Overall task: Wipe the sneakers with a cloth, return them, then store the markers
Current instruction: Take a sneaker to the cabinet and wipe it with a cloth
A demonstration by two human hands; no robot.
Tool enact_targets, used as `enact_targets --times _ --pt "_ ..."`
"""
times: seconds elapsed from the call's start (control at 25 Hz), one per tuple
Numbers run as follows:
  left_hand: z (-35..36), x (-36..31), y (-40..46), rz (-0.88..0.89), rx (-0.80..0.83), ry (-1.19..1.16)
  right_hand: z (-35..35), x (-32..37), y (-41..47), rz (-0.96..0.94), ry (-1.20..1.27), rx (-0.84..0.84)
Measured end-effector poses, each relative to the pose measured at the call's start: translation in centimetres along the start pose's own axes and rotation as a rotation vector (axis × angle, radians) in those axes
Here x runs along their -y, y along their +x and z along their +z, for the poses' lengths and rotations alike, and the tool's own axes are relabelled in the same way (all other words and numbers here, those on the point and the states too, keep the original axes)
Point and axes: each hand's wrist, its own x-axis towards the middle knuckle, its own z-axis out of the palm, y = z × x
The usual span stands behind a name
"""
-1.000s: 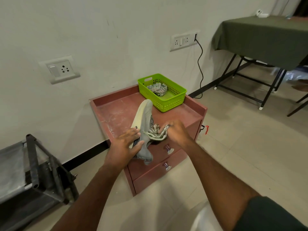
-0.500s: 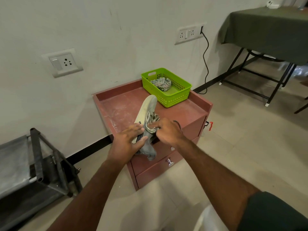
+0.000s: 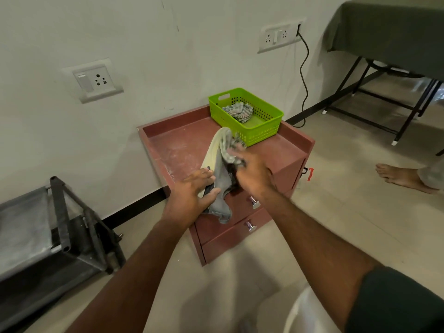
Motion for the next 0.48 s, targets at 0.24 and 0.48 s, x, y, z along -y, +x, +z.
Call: enact_targets --times 0.24,0.48 --pt "-0.2 -0.5 -0.1 -0.018 -0.002 -0.015 -0.8 0.9 -0.5 0.183 -0.099 0.023" --pt "0.5 -3.3 0.2 -0.093 0.107 0.357 -0.6 -0.1 -0.2 0.274 0.046 -0.052"
